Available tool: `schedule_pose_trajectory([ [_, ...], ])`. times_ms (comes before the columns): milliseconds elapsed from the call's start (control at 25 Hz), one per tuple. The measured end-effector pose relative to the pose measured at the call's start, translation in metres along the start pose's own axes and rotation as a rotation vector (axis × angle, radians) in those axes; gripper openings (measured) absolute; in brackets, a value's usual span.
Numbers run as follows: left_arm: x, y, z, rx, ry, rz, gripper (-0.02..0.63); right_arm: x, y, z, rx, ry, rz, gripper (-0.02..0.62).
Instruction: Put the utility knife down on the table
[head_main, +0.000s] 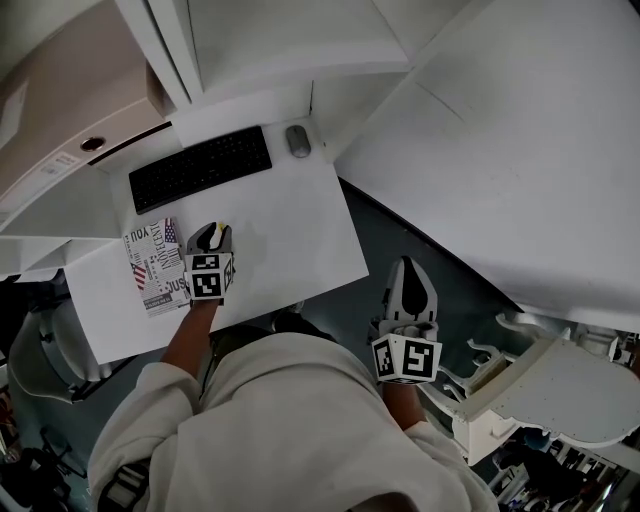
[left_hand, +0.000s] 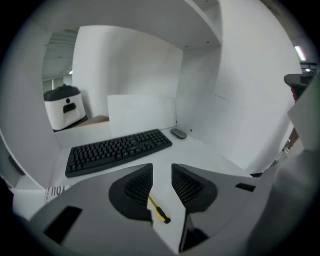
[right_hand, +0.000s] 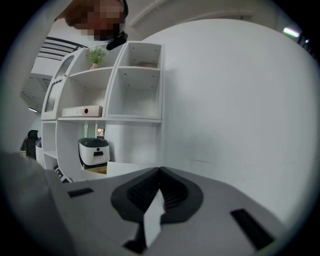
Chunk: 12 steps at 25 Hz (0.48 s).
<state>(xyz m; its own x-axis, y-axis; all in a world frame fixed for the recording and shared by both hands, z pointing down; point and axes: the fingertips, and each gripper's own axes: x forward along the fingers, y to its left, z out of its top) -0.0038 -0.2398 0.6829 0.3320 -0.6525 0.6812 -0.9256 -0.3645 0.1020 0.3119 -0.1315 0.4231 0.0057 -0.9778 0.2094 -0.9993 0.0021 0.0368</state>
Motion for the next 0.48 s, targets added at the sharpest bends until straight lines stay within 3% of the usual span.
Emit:
schedule_pose_trajectory([
  [200,-0.032,-0.012,0.042,0.151,-0.175,-0.058,0.106,-0.012,0.016,0.007,0.004,-0.023,-0.025,0.003],
  [480,-0.090,-0.027,0.090,0.264,-0.379,-0.128,0.100,-0.031,0.038,0.022,-0.004,-0.060,-0.055,0.003],
])
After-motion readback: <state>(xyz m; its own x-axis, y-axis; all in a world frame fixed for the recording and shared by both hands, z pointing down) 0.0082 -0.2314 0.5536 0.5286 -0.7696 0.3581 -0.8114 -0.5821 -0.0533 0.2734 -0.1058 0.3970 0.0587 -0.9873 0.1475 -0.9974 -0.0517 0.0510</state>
